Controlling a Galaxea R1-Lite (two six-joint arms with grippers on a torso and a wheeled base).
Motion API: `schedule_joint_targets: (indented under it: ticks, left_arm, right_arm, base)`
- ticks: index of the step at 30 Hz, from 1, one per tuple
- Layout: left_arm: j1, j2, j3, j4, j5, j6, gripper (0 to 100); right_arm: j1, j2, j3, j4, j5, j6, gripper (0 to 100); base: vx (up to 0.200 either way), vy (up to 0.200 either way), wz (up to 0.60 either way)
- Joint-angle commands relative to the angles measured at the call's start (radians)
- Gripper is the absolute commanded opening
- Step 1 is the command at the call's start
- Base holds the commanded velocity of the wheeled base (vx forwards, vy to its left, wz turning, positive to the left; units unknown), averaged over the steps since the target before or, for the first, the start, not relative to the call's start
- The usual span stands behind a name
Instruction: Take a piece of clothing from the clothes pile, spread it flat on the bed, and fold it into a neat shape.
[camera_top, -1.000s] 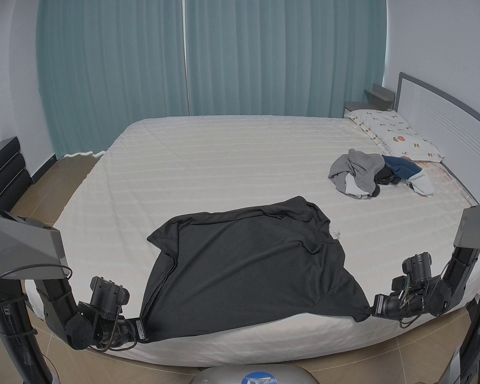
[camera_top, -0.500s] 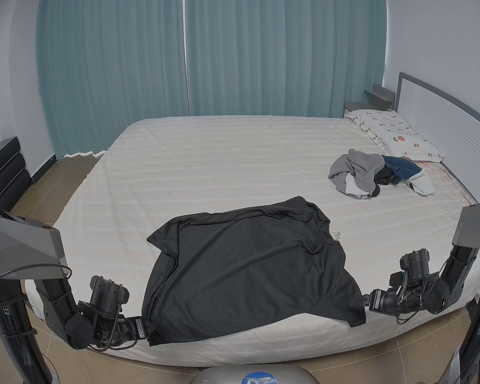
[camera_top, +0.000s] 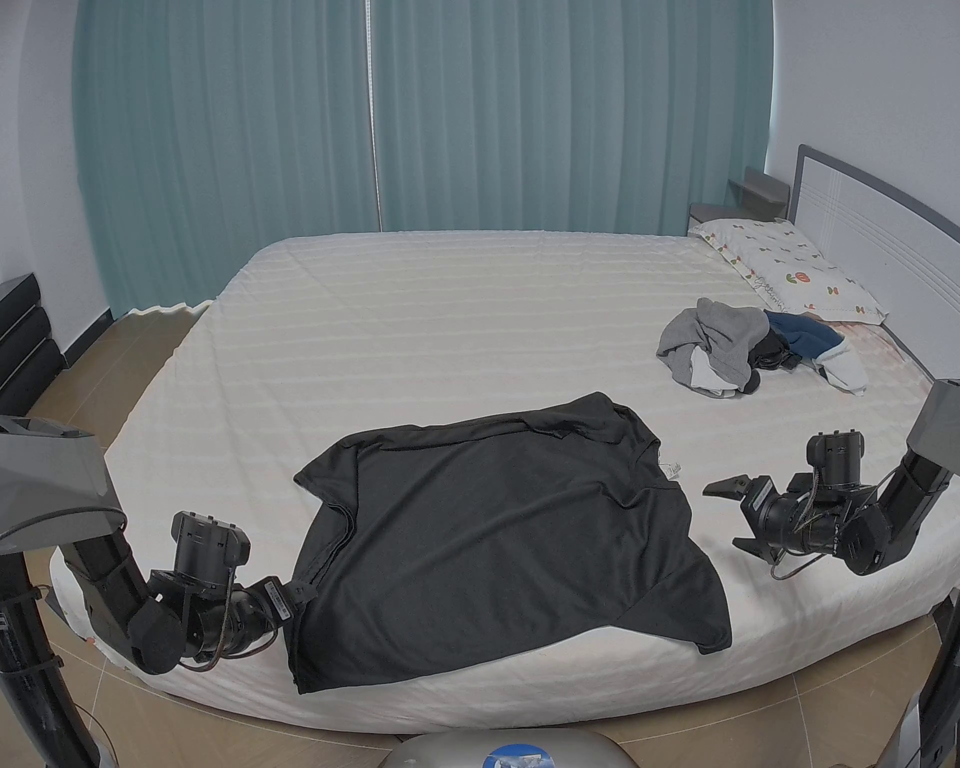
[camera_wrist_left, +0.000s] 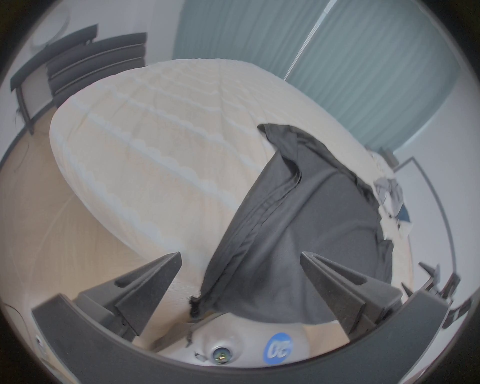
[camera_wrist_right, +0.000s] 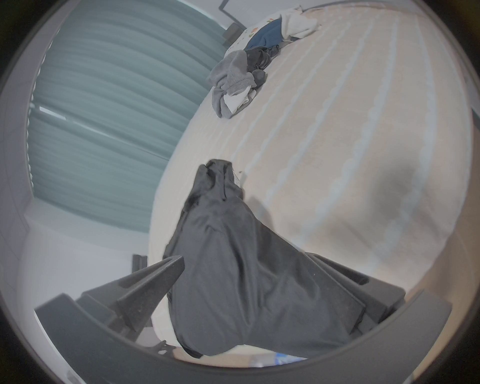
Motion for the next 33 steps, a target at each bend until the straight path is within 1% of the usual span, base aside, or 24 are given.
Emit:
schedule_joint_targets:
  ticks: [1, 2, 3, 5, 9, 10, 12, 17, 18, 24, 26, 27, 30, 33]
  left_arm:
    - [-0.005, 0.001, -0.051, -0.012, -0.010, -0.056, 100]
    - [-0.006, 0.010, -0.057, -0.014, -0.011, -0.059, 100]
    - [-0.006, 0.012, -0.060, -0.014, -0.013, -0.060, 100]
    - [-0.006, 0.020, -0.070, -0.014, -0.014, -0.060, 100]
    - [-0.006, 0.033, -0.088, -0.012, -0.014, -0.076, 100]
    - [-0.006, 0.035, -0.096, -0.012, -0.013, -0.097, 100]
    - [-0.003, 0.035, -0.110, -0.012, -0.013, -0.108, 100]
    - [0.012, 0.032, -0.142, -0.011, -0.013, -0.131, 100]
    - [0.018, 0.026, -0.154, -0.002, -0.013, -0.146, 100]
    - [0.023, 0.032, -0.168, -0.008, -0.008, -0.157, 100]
    - [0.034, 0.030, -0.183, -0.008, 0.001, -0.178, 100]
    - [0.040, 0.027, -0.185, -0.011, -0.005, -0.201, 100]
    - [0.051, 0.026, -0.189, -0.012, -0.011, -0.227, 100]
    - [0.052, 0.026, -0.189, -0.015, -0.011, -0.230, 100]
  right_arm:
    - [-0.045, 0.118, -0.049, -0.081, 0.039, 0.066, 100]
    - [-0.053, 0.134, -0.042, -0.122, 0.047, 0.068, 100]
    - [-0.053, 0.138, -0.039, -0.130, 0.047, 0.071, 100]
    - [-0.053, 0.148, -0.026, -0.152, 0.048, 0.078, 100]
    - [-0.050, 0.148, -0.025, -0.152, 0.048, 0.097, 100]
    - [-0.047, 0.149, -0.025, -0.153, 0.048, 0.114, 100]
    - [-0.047, 0.149, -0.022, -0.153, 0.048, 0.118, 100]
    - [-0.040, 0.149, -0.014, -0.153, 0.047, 0.117, 100]
    - [-0.039, 0.149, -0.006, -0.161, 0.047, 0.115, 100]
    - [-0.039, 0.160, 0.020, -0.227, 0.047, 0.117, 100]
    - [-0.039, 0.164, 0.026, -0.248, 0.047, 0.117, 100]
    - [-0.039, 0.169, 0.030, -0.257, 0.047, 0.117, 100]
    - [-0.039, 0.172, 0.035, -0.267, 0.045, 0.117, 100]
    - [-0.037, 0.172, 0.037, -0.268, 0.045, 0.117, 100]
  base:
    - [0.000, 0.000, 0.00]
    - [0.000, 0.000, 0.00]
    - [0.000, 0.000, 0.00]
    - [0.000, -0.200, 0.00]
    - [0.000, -0.200, 0.00]
    - [0.000, -0.200, 0.00]
    - [0.000, -0.200, 0.00]
    - [0.000, 0.000, 0.00]
    - [0.000, 0.000, 0.00]
    - [0.000, 0.000, 0.00]
    - [0.000, 0.000, 0.00]
    - [0.000, 0.000, 0.00]
    - [0.000, 0.000, 0.00]
    - [0.200, 0.000, 0.00]
